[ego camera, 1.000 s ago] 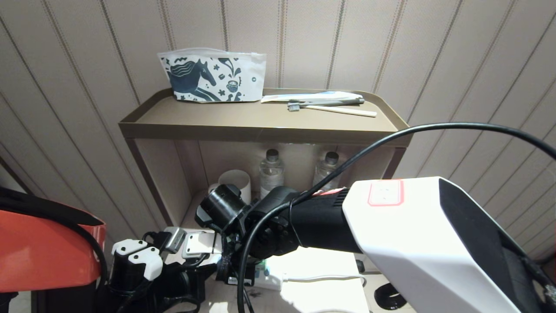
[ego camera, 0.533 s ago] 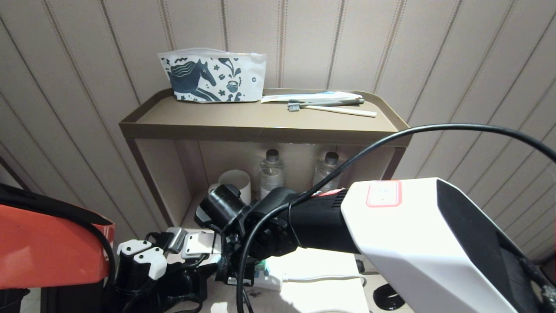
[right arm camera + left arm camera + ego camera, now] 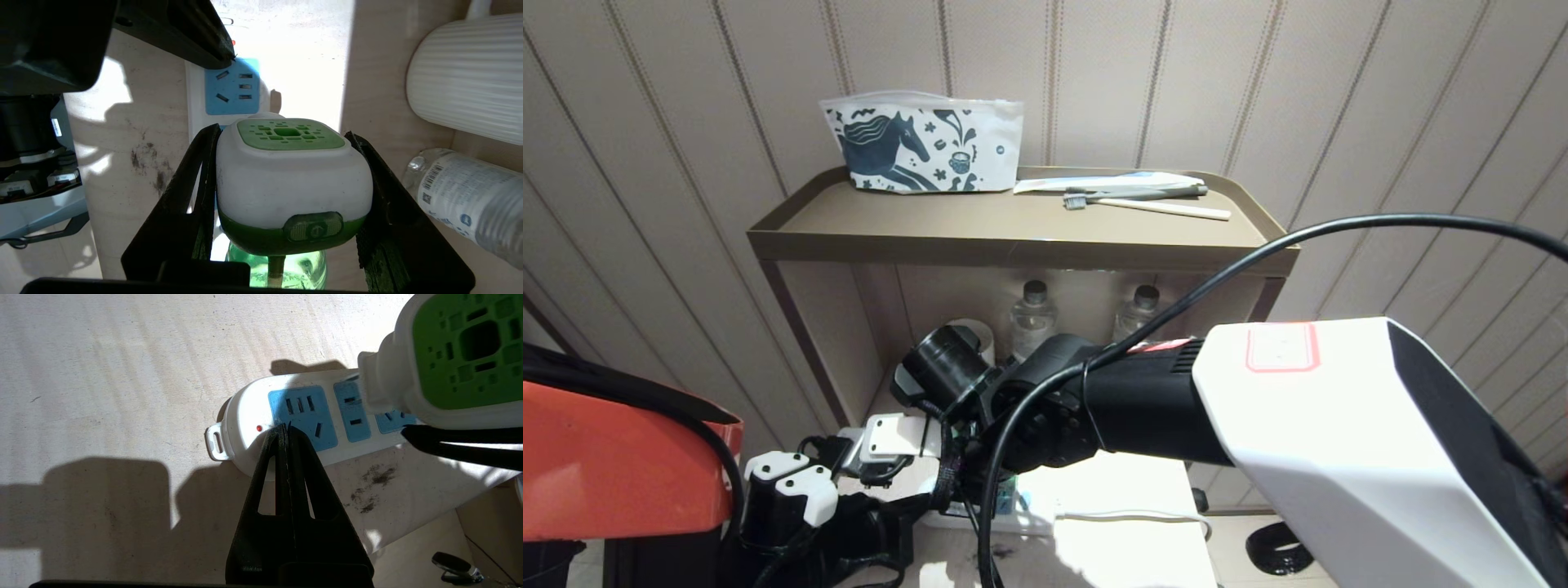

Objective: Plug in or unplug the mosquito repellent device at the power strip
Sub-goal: Hold the socket with your left hand and unplug it with your right hand

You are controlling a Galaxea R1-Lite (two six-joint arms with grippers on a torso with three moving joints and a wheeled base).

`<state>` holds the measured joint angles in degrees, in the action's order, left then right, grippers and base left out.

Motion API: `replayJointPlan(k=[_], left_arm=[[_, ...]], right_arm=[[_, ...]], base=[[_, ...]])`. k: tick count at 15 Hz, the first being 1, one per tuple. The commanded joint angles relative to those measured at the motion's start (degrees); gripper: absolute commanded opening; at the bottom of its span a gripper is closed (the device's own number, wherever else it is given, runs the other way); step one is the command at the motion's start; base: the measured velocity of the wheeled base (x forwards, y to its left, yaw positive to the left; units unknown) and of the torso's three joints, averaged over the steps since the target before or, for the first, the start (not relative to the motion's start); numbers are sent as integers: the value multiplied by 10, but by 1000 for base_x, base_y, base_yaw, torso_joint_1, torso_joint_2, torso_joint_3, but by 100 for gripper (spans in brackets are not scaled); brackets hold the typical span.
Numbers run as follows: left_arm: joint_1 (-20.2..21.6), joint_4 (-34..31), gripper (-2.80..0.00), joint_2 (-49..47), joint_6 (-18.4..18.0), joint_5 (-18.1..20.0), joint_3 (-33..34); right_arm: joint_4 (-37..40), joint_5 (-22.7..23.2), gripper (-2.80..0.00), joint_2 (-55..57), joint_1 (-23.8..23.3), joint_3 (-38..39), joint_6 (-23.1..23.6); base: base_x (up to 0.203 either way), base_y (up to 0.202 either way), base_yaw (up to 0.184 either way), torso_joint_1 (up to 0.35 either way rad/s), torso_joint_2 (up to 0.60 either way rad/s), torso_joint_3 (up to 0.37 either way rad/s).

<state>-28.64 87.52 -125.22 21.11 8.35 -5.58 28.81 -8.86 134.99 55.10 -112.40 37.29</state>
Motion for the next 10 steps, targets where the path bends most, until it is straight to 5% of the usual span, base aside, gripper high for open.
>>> replayJointPlan(k=[1,6,10], left_arm=[[0,21,-280,-5,2,1,0],[0,21,-280,9,2,0,1],[4,21,-280,119,5,-24,17]], right_arm=[[2,-1,-280,-8,2,1,2],[3,-3,-280,-22,0,2,1],[11,-5,-280,-65,0,3,-5]], base=[[0,0,0,0,0,0],[0,0,0,0,0,0],[0,0,0,0,0,0]])
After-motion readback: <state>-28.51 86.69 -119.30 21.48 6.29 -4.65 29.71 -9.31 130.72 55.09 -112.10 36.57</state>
